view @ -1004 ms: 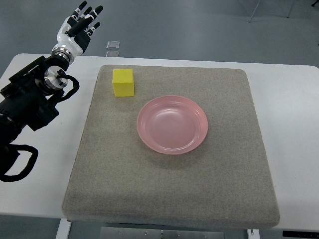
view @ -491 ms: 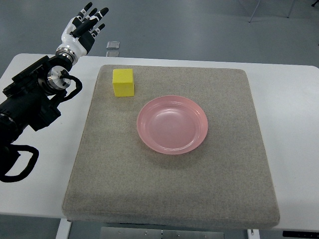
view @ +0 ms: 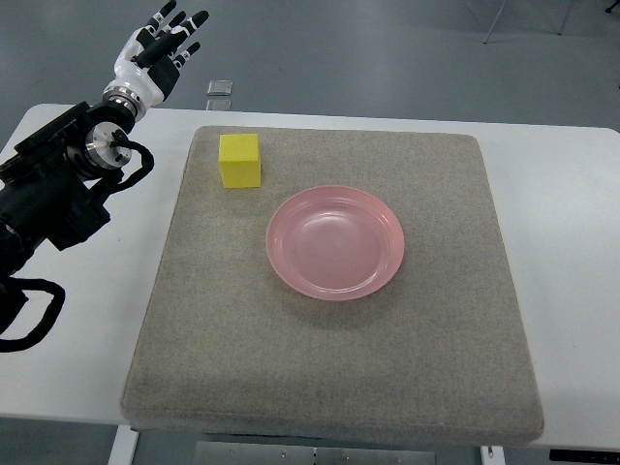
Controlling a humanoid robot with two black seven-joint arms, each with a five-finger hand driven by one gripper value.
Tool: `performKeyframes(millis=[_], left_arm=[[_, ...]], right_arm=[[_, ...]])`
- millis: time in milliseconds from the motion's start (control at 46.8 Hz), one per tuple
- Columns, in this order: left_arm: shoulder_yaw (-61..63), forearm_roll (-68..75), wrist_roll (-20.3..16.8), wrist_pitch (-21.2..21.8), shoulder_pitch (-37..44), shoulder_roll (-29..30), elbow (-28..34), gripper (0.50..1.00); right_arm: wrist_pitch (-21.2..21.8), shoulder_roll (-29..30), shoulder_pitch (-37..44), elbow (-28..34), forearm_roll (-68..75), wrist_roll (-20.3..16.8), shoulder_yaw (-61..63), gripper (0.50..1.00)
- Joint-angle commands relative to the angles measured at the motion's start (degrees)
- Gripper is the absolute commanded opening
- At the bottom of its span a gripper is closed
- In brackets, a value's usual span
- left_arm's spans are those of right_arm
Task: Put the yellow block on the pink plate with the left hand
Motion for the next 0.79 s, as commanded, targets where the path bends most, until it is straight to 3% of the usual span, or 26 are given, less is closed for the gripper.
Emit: performKeyframes(millis=[0,769], left_arm=[[1.94,1.30,0.08,-0.01,-0.10,0.21,0.01,0.986],[24.45,8.95,0.08,-1.16,-6.96,0.47,-0.08,0.986]], right_arm=[[0.00,0.00,0.00,0.00,0.00,0.01,0.00,0.924],[0.00,0.00,0.00,0.00,0.00,0.01,0.00,0.924]])
